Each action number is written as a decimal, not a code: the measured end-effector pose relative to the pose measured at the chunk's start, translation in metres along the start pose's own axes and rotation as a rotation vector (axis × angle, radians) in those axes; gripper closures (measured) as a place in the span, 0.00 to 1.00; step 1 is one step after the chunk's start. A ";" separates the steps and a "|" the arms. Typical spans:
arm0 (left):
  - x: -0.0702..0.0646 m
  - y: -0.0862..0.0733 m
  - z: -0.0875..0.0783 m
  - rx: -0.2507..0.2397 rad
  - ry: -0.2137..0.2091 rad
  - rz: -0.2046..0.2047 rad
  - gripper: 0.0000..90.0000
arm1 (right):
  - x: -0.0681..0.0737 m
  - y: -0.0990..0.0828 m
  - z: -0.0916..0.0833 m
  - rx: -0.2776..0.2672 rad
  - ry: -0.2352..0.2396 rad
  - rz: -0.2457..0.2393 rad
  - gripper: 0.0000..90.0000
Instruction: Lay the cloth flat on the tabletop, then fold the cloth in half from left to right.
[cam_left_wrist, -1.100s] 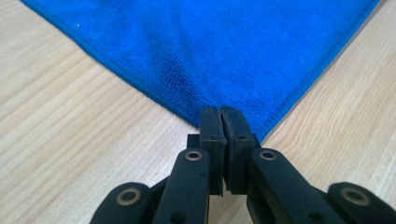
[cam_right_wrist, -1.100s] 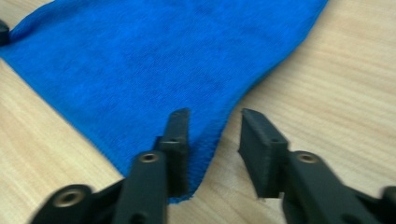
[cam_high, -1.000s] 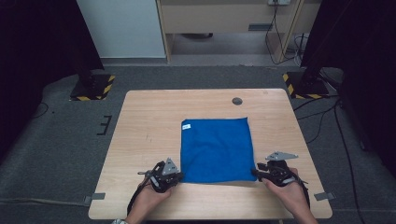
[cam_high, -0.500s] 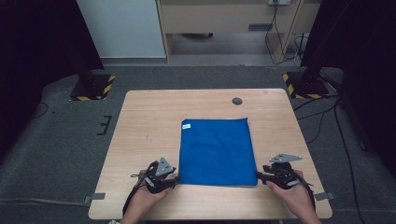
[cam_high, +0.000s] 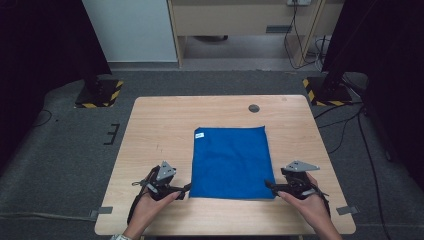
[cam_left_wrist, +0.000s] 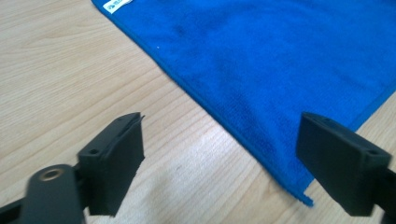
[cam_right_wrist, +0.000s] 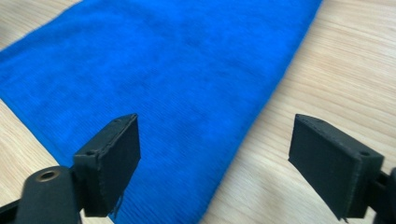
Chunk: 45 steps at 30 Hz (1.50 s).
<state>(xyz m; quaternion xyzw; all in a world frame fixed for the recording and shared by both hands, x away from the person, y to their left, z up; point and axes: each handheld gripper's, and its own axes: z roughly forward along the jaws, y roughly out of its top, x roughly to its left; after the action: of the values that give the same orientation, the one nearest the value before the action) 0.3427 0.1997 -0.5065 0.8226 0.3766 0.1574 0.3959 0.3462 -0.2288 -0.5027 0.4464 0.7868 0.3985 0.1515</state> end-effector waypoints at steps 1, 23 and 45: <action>0.003 0.005 0.001 -0.003 -0.009 -0.013 0.13 | 0.004 0.004 0.003 -0.014 0.015 -0.002 0.16; 0.035 0.051 0.032 0.026 -0.065 -0.042 0.08 | 0.085 0.042 0.059 0.013 0.180 -0.106 0.41; 0.069 0.041 -0.001 0.055 0.041 -0.108 0.08 | 0.168 0.055 0.093 0.036 0.249 -0.284 0.88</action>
<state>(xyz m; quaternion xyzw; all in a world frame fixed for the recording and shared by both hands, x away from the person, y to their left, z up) 0.4086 0.2355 -0.4771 0.8083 0.4326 0.1422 0.3732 0.3401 -0.0286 -0.5005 0.2807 0.8616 0.4110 0.0996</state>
